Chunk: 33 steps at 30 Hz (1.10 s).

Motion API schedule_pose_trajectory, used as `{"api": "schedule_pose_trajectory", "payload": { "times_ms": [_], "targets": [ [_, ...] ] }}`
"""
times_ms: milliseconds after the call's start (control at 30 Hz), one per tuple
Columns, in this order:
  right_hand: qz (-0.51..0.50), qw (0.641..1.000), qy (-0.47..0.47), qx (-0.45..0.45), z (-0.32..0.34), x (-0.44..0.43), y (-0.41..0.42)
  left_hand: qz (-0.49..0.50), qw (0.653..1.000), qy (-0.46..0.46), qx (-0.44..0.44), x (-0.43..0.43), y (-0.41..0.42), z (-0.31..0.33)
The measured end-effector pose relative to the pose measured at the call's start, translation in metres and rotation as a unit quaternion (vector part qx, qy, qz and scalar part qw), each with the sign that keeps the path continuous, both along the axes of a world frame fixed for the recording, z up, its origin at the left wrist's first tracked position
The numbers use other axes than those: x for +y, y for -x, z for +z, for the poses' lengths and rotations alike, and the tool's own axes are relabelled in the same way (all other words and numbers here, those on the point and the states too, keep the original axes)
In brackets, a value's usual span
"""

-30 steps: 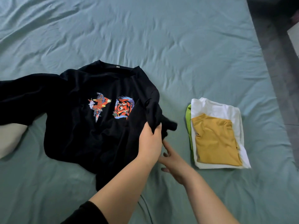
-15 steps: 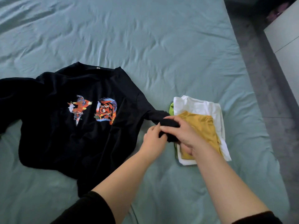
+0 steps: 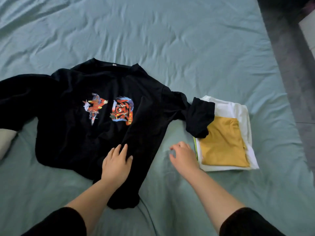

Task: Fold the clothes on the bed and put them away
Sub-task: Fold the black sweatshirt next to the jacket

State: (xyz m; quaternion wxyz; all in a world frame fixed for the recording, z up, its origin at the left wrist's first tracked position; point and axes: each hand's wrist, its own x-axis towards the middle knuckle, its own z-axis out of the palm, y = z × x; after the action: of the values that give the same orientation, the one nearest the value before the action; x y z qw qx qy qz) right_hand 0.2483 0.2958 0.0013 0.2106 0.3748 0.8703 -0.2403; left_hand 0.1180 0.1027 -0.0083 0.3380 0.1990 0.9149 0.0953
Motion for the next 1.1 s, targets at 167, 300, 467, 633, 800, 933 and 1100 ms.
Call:
{"api": "schedule_pose_trajectory", "payload": {
  "times_ms": [167, 300, 467, 633, 800, 933, 1100],
  "targets": [
    [-0.246, 0.915, 0.319, -0.012, -0.006, -0.108, 0.011, 0.200, 0.977, 0.002, 0.077, -0.077, 0.016, -0.005],
    [-0.285, 0.843, 0.455, -0.009, -0.014, -0.172, 0.014, 0.488, 0.872, -0.027, 0.014, -0.106, 0.041, -0.016],
    [-0.452, 0.773, 0.442, 0.056, -0.037, -0.197, 0.015, 0.609, 0.779, -0.130, -0.077, -0.125, 0.076, -0.039],
    [-0.526, 0.722, 0.446, 0.055, -0.042, -0.197, 0.007, 0.591, 0.740, -0.287, -0.141, -0.142, 0.104, -0.026],
    [-0.546, 0.731, 0.408, 0.020, -0.028, -0.185, -0.019, 0.593, 0.675, -0.371, -0.236, -0.162, 0.120, 0.019],
    [-0.554, 0.768, 0.320, 0.028, -0.026, -0.164, -0.045, 0.548, 0.718, -0.277, -0.328, -0.198, 0.133, 0.044],
    [-0.530, 0.793, 0.301, -0.003, -0.024, -0.161, -0.062, 0.371, 0.803, -0.123, -0.450, -0.253, 0.128, 0.042]
  ]
}}
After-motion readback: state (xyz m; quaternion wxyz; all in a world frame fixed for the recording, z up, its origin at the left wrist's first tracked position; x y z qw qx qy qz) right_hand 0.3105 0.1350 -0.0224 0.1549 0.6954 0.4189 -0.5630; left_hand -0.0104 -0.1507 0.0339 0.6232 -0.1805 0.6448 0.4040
